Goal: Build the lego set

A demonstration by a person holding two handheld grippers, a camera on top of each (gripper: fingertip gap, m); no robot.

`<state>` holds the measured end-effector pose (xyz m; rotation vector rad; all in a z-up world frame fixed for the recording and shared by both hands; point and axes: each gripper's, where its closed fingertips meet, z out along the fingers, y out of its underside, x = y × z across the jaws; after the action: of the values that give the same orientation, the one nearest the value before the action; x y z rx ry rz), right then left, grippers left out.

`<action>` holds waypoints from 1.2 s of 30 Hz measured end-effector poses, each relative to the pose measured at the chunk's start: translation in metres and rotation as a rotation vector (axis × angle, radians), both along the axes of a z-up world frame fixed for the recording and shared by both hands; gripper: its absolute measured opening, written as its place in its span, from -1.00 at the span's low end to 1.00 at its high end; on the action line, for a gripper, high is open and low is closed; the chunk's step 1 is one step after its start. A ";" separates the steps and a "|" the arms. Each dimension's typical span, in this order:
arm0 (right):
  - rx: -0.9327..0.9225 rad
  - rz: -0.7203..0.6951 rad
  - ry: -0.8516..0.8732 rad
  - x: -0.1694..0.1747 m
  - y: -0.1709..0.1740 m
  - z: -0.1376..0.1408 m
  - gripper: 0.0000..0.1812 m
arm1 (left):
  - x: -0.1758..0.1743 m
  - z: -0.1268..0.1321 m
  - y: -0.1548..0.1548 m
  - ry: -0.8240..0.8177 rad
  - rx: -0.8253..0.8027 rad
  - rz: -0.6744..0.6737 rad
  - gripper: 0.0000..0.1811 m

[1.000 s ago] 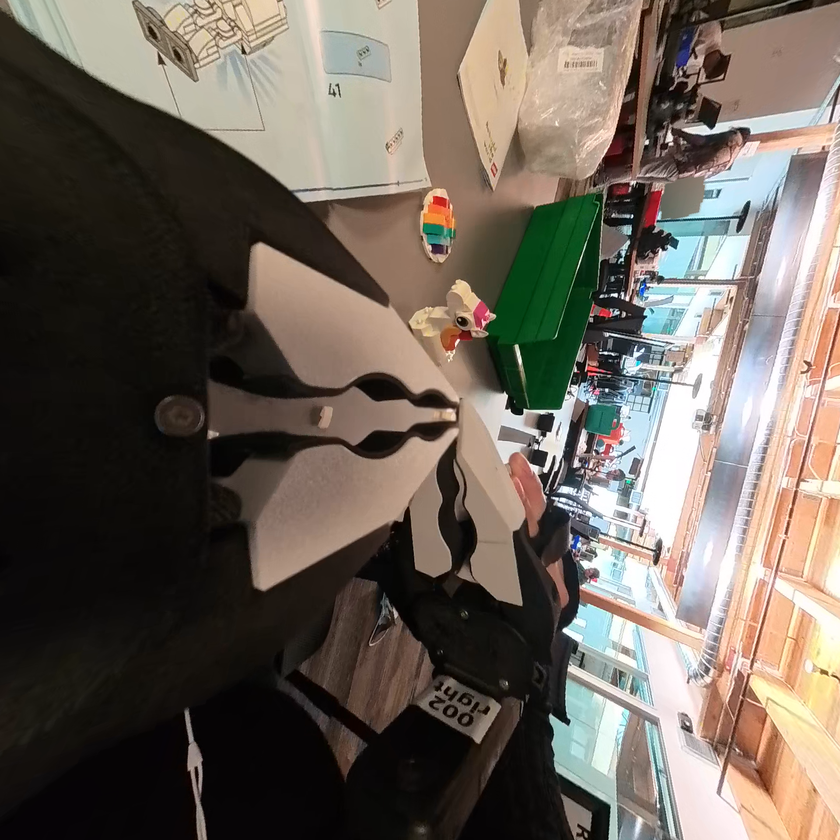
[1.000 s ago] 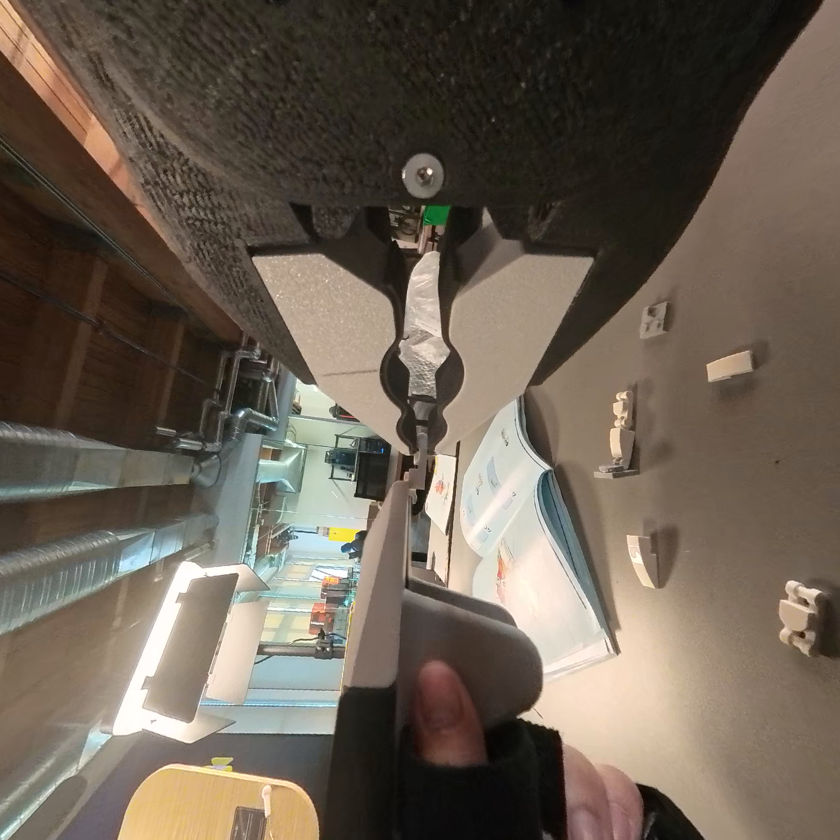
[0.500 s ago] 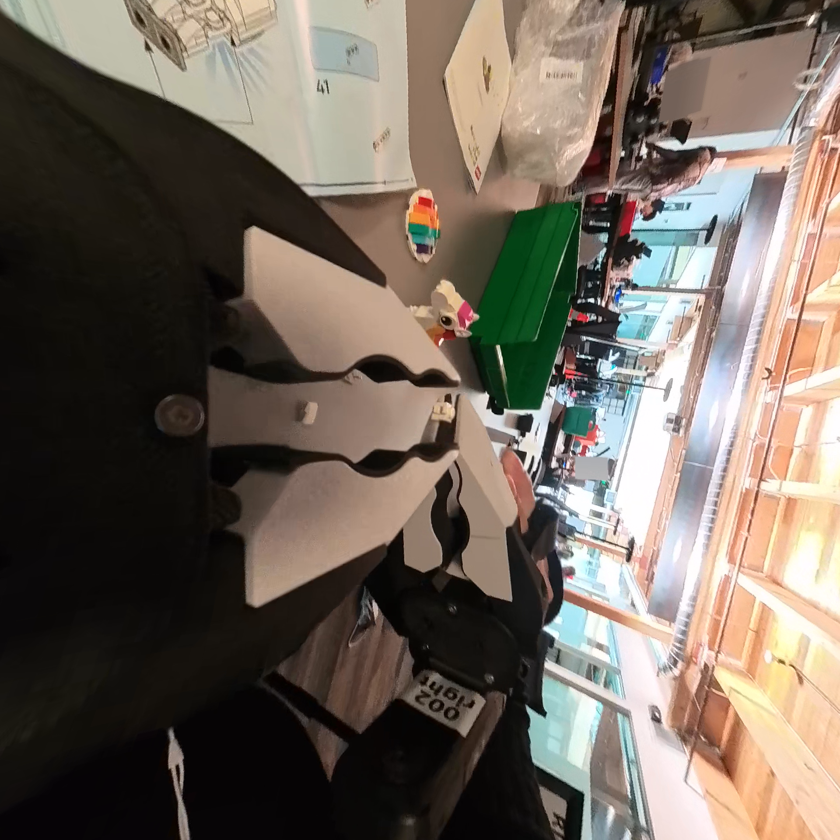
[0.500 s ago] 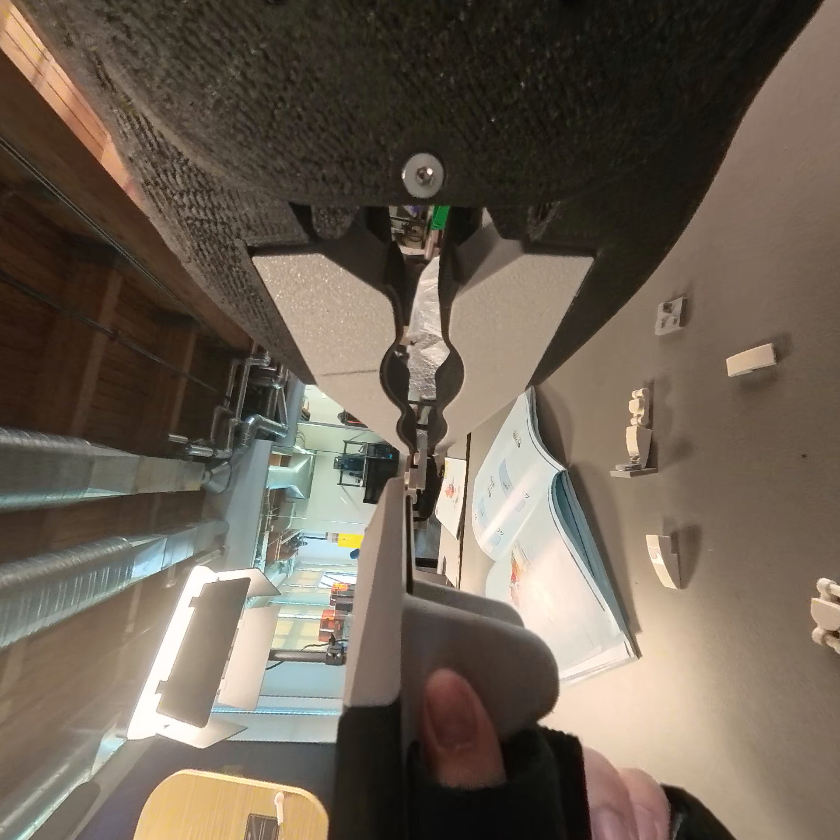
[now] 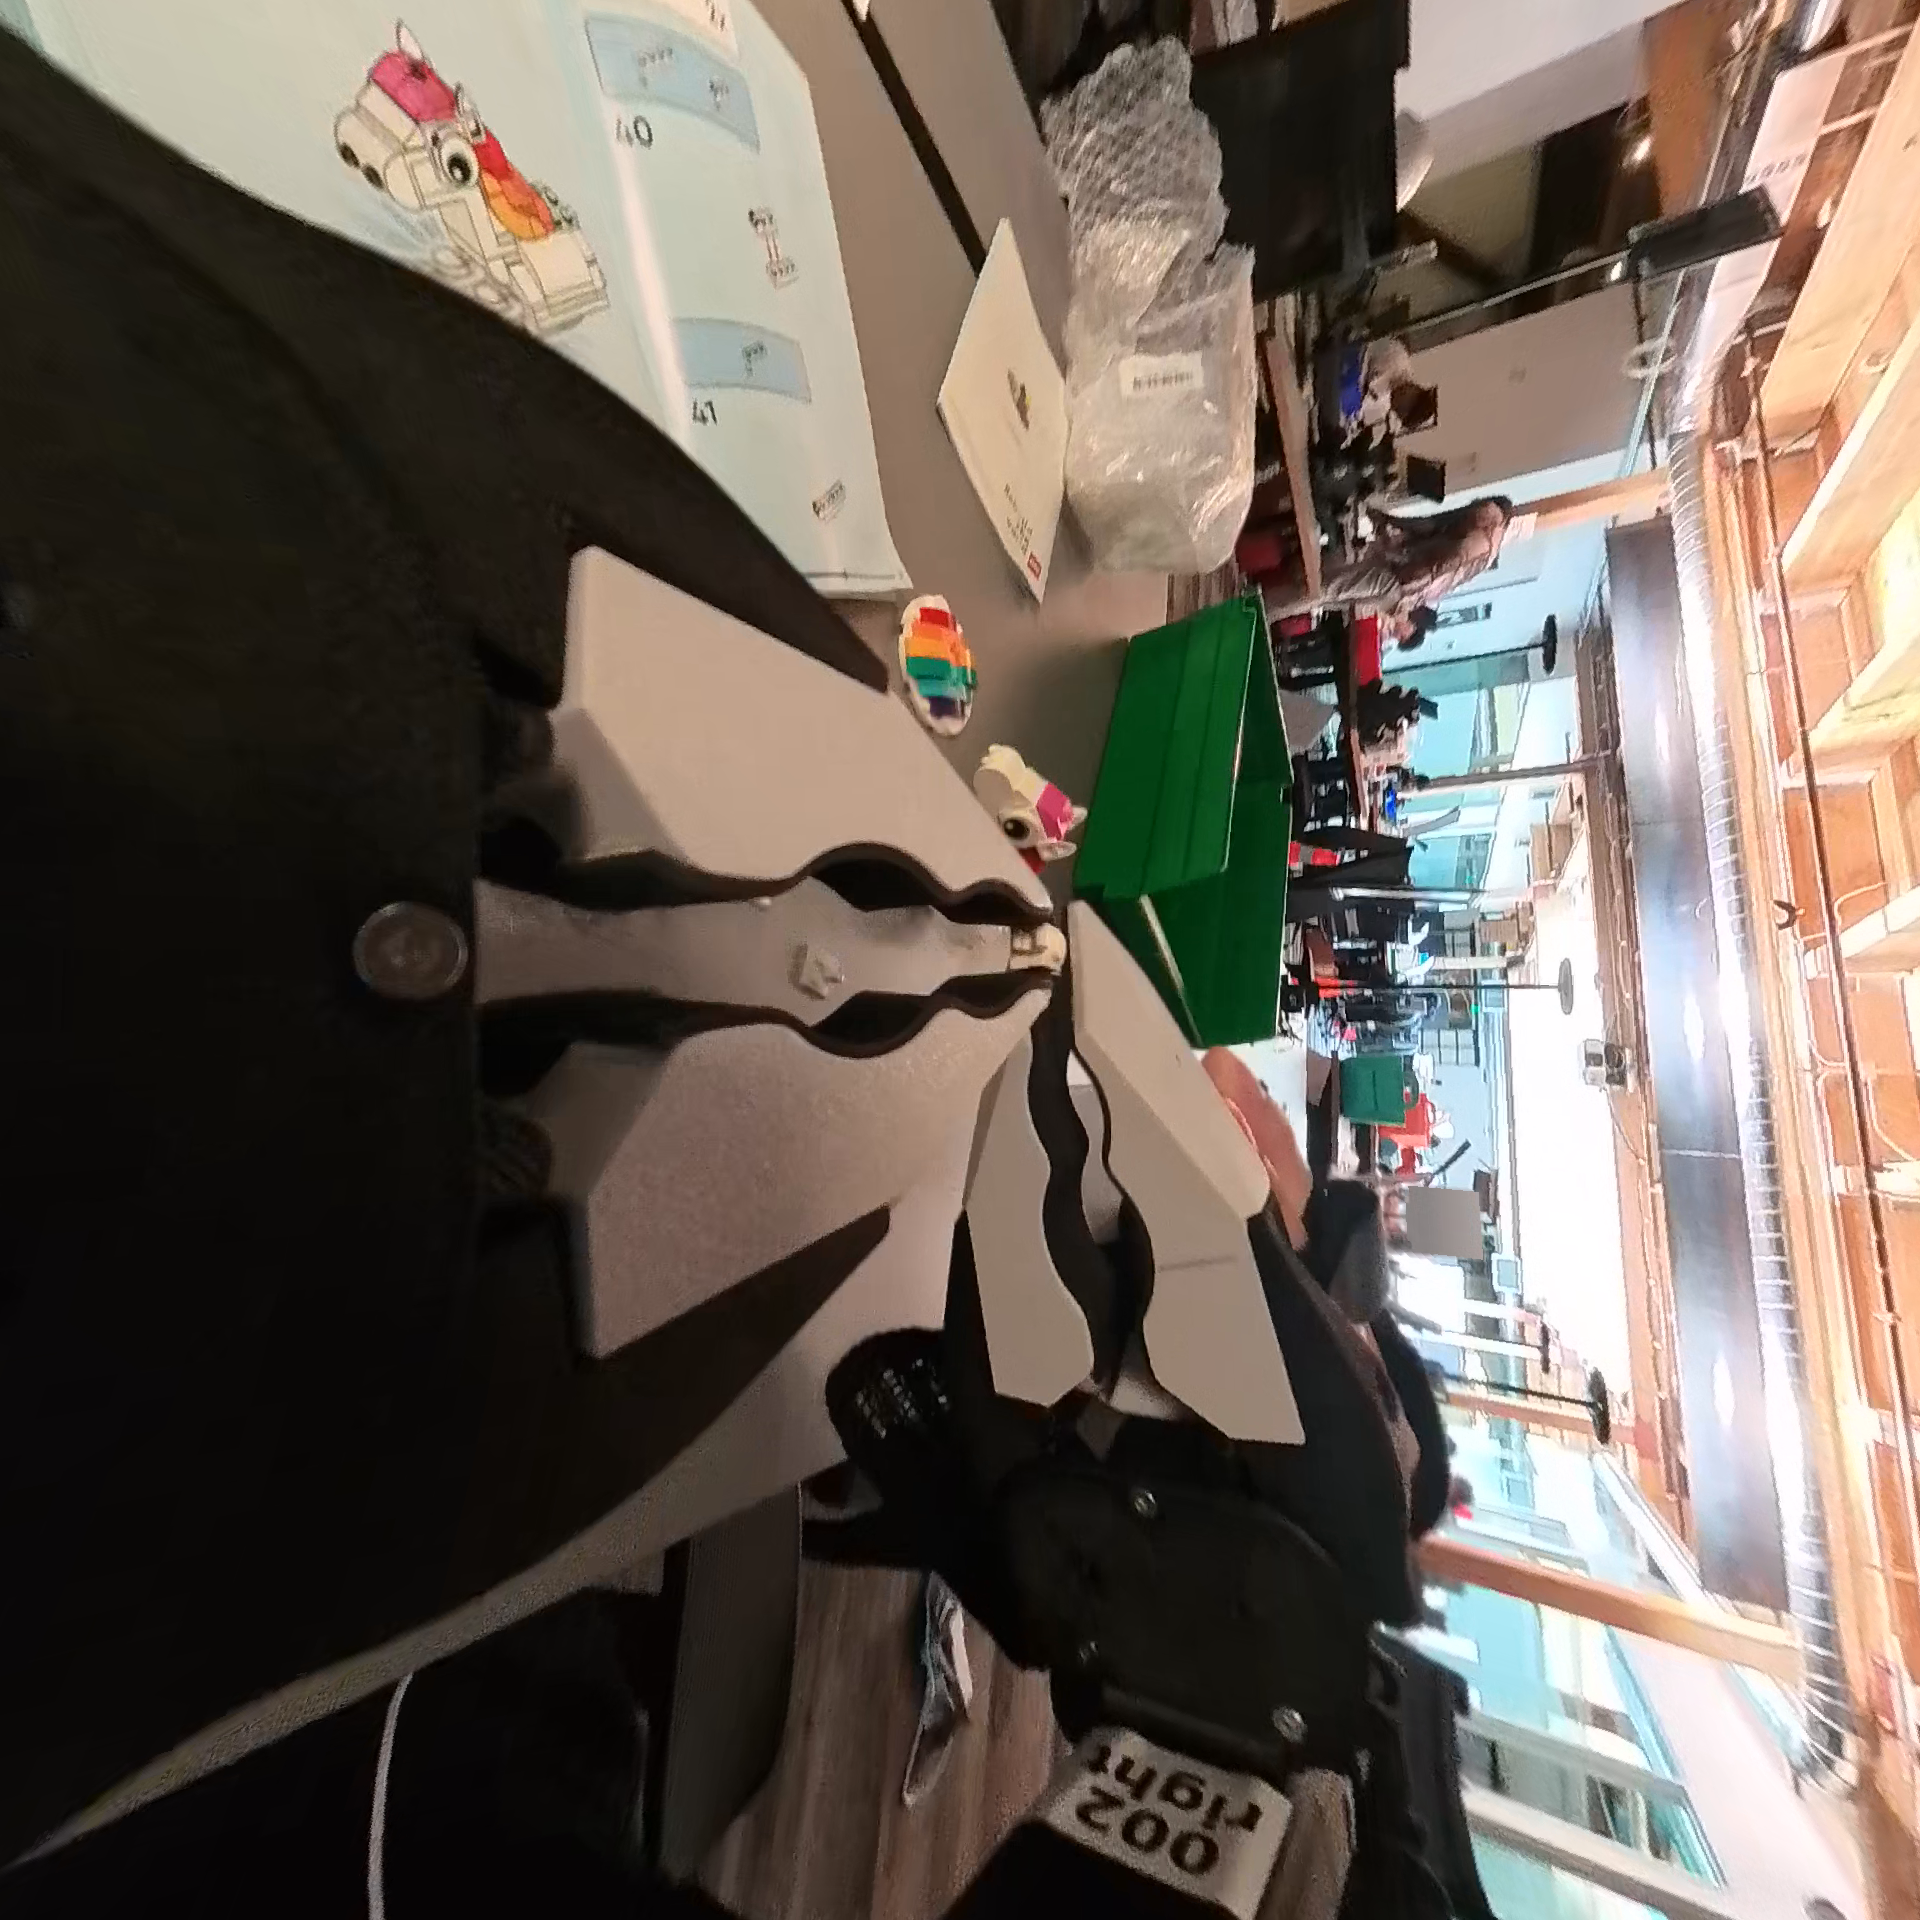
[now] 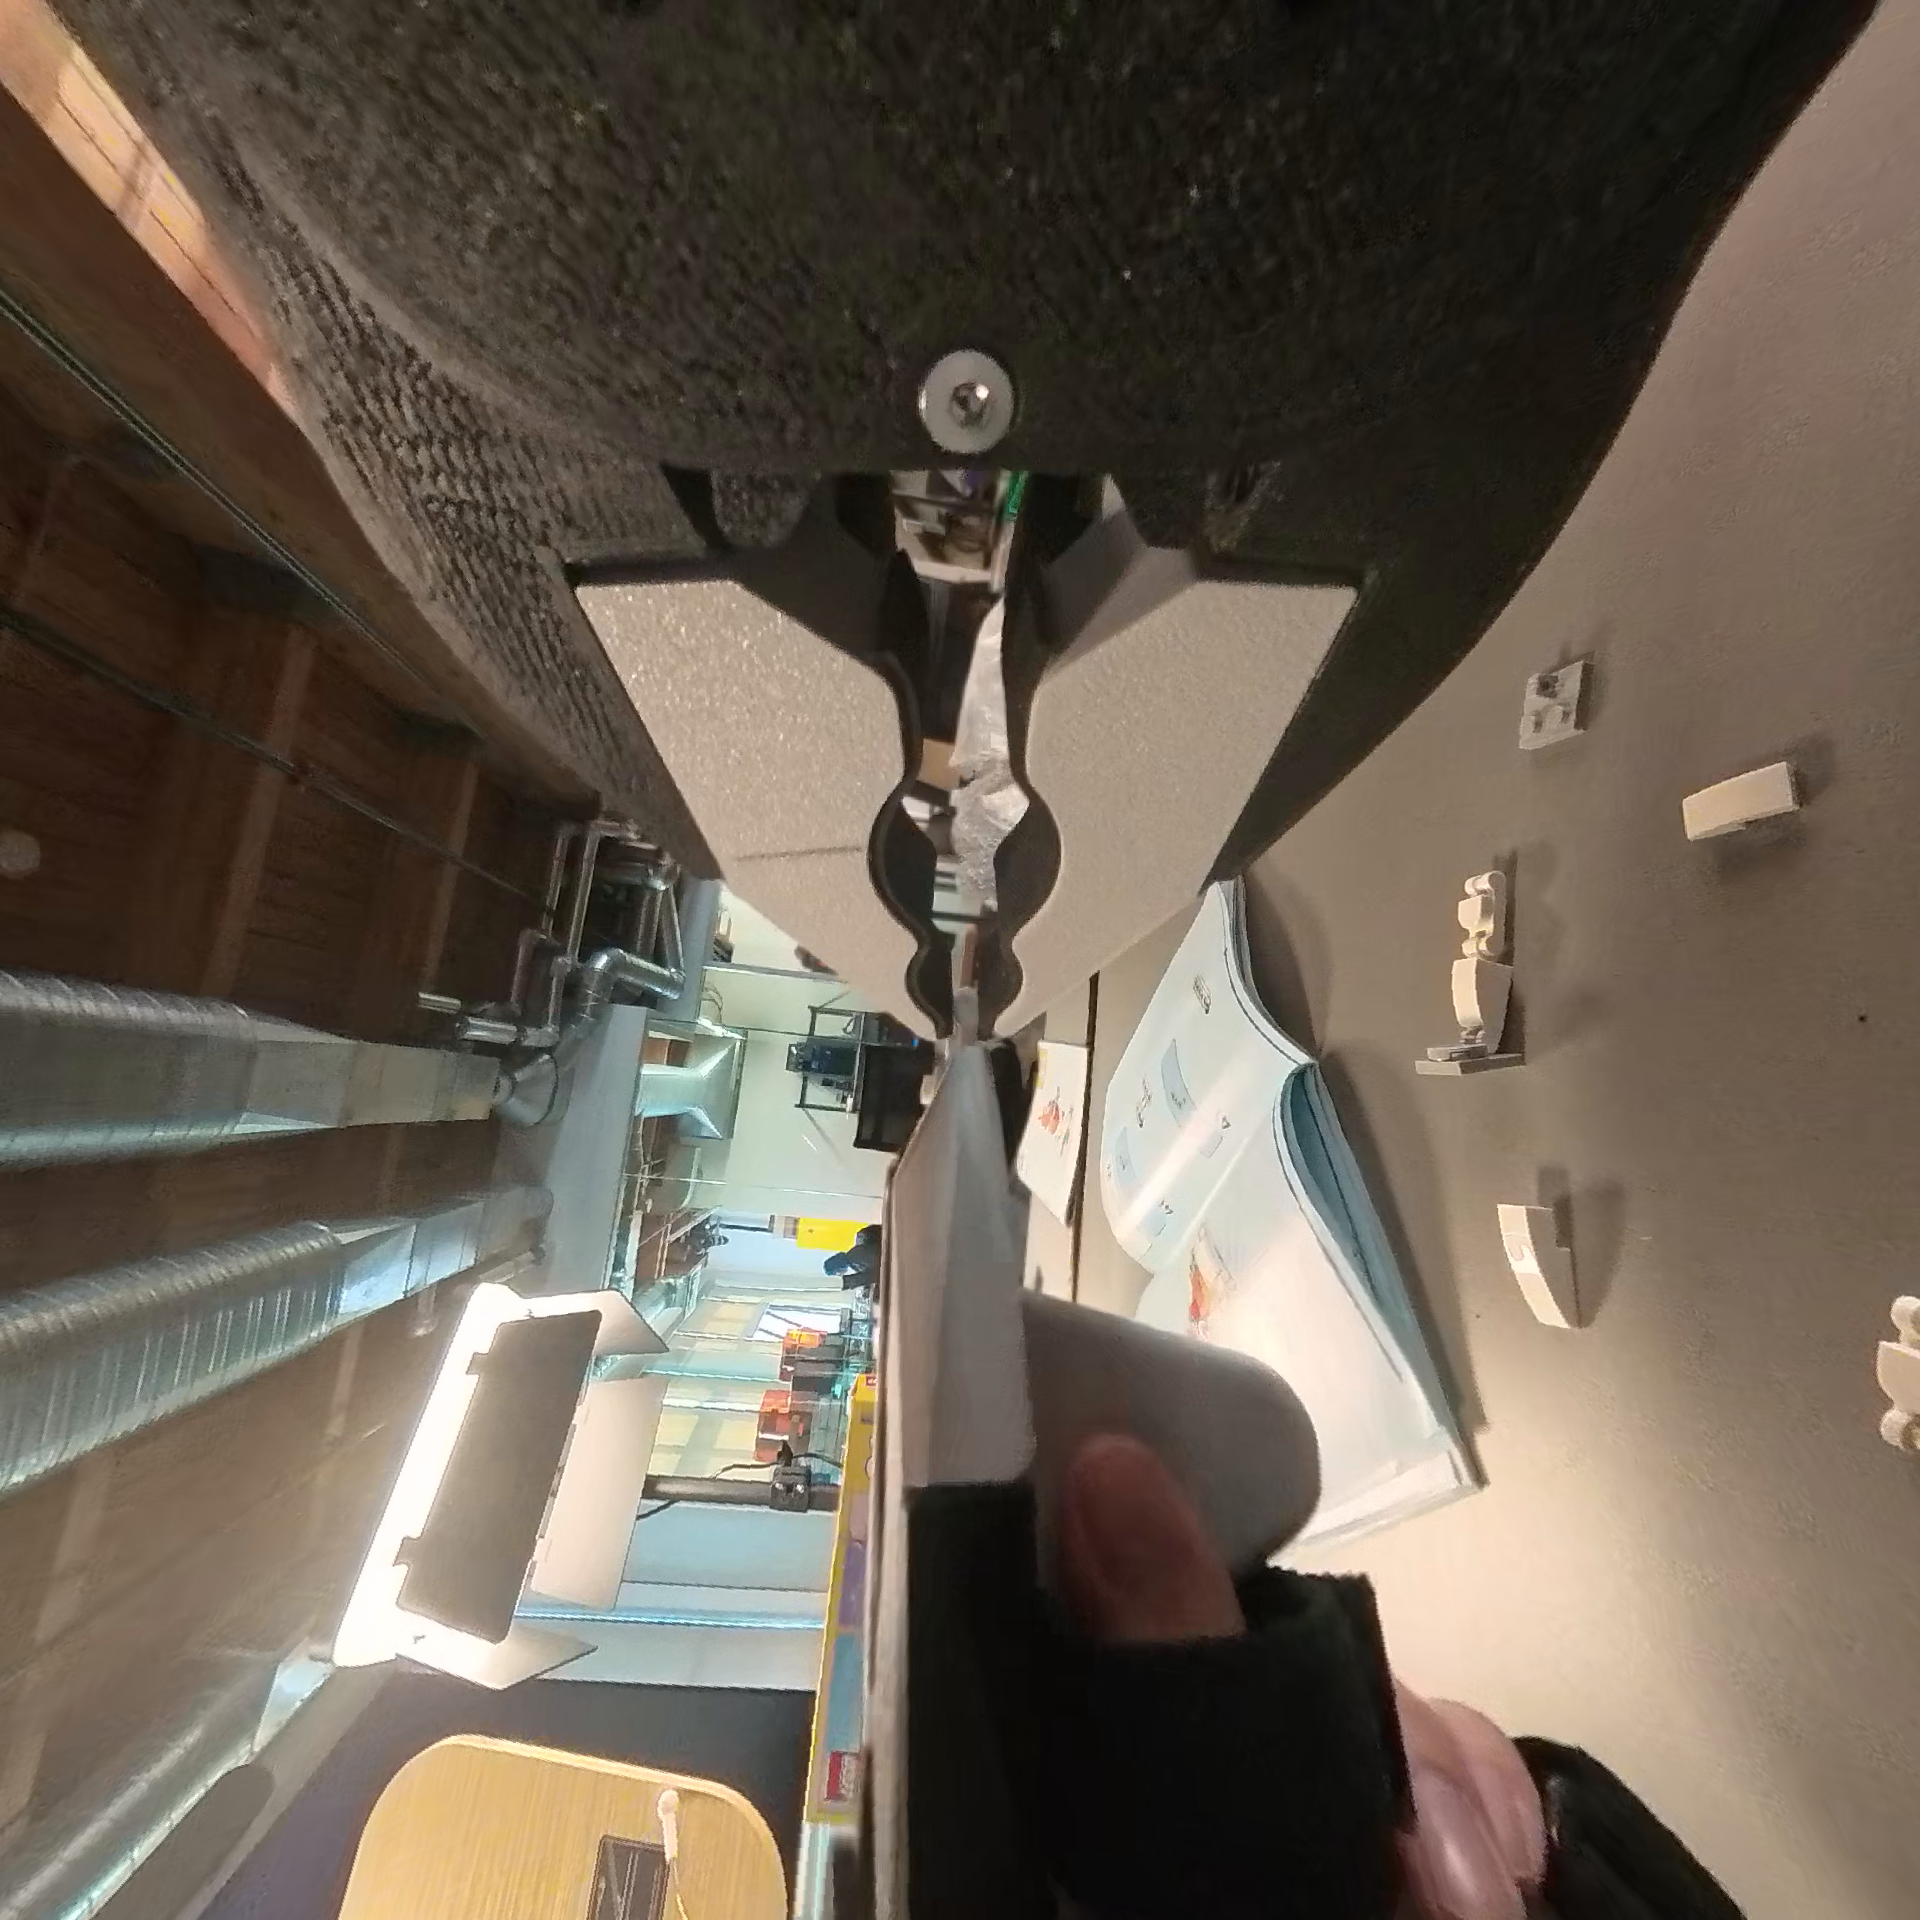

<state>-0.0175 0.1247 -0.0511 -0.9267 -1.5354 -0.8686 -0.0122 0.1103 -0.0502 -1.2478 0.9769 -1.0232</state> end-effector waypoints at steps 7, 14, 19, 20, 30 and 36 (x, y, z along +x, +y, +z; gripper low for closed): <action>-0.018 -0.017 0.012 0.001 0.003 -0.001 -0.97 | 0.000 -0.001 0.002 0.046 0.082 0.078 -0.92; -0.038 -0.004 0.017 0.000 0.003 -0.005 -0.97 | -0.001 -0.004 0.003 0.000 -0.117 -0.061 -0.85; -0.051 -0.006 0.040 0.003 0.003 -0.005 -0.97 | -0.002 -0.002 0.000 -0.027 -0.158 -0.128 -0.82; -0.057 -0.006 0.049 0.003 0.002 -0.004 -0.97 | -0.002 -0.002 0.000 -0.032 -0.166 -0.133 -0.81; -0.166 -0.005 0.179 -0.001 0.000 0.002 -0.97 | -0.003 0.004 -0.001 -0.121 -0.198 -0.147 -0.88; -0.168 0.001 0.186 -0.003 0.000 0.004 -0.97 | -0.006 0.009 -0.001 -0.167 -0.214 -0.160 -0.89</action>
<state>-0.0206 0.1246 -0.0470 -1.0966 -1.4626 -0.6395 -0.0182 0.1092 -0.0415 -1.2488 0.8647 -1.3634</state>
